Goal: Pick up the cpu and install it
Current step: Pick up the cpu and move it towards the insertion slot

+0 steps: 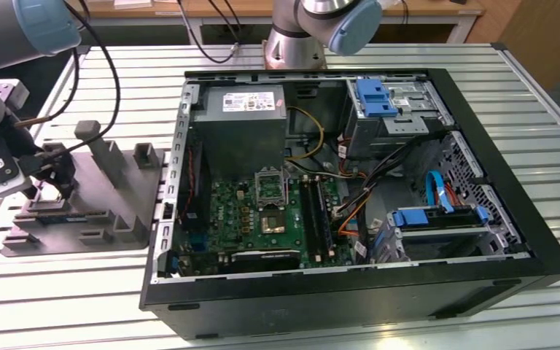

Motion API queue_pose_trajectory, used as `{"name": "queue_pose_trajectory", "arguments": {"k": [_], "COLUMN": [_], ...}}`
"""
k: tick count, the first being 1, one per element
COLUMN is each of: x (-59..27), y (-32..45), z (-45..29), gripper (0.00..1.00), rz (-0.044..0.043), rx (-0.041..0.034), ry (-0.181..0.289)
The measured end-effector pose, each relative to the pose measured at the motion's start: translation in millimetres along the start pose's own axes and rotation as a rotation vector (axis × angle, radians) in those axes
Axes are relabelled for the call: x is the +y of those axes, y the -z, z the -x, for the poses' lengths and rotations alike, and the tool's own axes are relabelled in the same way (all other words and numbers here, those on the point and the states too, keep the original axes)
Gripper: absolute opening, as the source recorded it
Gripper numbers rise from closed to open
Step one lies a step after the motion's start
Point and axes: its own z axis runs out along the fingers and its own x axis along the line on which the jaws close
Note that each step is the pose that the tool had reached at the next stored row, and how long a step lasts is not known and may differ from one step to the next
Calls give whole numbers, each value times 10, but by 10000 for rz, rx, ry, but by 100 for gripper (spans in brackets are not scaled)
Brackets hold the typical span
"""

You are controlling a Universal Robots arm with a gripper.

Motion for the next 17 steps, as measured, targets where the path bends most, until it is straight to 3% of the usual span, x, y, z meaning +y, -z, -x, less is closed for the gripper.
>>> {"name": "queue_pose_trajectory", "arguments": {"k": [17], "x": [2], "y": [18], "z": [1], "gripper": [62], "rz": [-7], "rx": [2], "ry": [0]}}
